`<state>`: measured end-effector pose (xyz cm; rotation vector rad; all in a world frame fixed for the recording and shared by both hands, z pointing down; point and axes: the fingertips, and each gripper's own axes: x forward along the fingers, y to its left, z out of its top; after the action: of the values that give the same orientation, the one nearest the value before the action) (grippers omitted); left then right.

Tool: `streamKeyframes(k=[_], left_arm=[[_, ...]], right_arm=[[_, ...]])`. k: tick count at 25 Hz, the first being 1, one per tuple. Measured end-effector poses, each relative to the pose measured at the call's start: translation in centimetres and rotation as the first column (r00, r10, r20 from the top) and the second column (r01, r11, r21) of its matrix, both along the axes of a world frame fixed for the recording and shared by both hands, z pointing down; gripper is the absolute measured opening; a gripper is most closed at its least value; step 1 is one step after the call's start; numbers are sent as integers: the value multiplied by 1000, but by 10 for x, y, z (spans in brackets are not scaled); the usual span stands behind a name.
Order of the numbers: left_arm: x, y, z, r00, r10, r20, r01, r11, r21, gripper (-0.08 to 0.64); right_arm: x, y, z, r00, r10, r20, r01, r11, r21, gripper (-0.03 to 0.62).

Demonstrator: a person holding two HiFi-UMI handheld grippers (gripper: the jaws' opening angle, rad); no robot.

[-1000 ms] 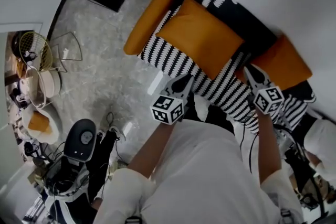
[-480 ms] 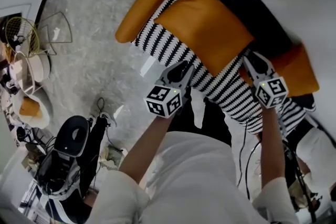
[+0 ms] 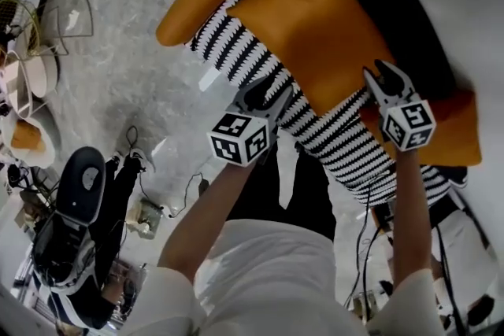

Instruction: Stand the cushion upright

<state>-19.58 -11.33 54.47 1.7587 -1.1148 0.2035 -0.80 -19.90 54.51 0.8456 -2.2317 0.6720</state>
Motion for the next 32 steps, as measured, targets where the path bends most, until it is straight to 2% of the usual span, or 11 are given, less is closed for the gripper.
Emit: streamKeyframes(k=[6, 10, 14, 17, 25, 29, 32], left_arm=[[3, -3, 51, 999, -49, -15, 48, 996, -72, 244], [11, -14, 85, 993, -110, -35, 104, 985, -141, 265], [8, -25, 118, 992, -125, -21, 119, 972, -204, 279], [4, -26, 142, 992, -128, -3, 124, 962, -244, 298], [-3, -33, 187, 984, -179, -13, 165, 932, -323, 335], [0, -50, 199, 986, -167, 0, 157, 927, -341, 395], [7, -55, 218, 988, -155, 3, 144, 905, -400, 469]], right_arm=[[1, -9, 49, 999, -10, -37, 9, 1000, -24, 190], [8, -24, 73, 997, -36, -69, 34, 999, -34, 210], [10, -43, 99, 995, -58, -83, 55, 998, -39, 226], [10, -60, 117, 990, -89, -110, 84, 995, -45, 249], [3, -79, 157, 960, -201, -192, 186, 978, -95, 280], [6, -88, 174, 947, -216, -238, 186, 972, -140, 324], [6, -93, 186, 941, -208, -267, 165, 971, -176, 352]])
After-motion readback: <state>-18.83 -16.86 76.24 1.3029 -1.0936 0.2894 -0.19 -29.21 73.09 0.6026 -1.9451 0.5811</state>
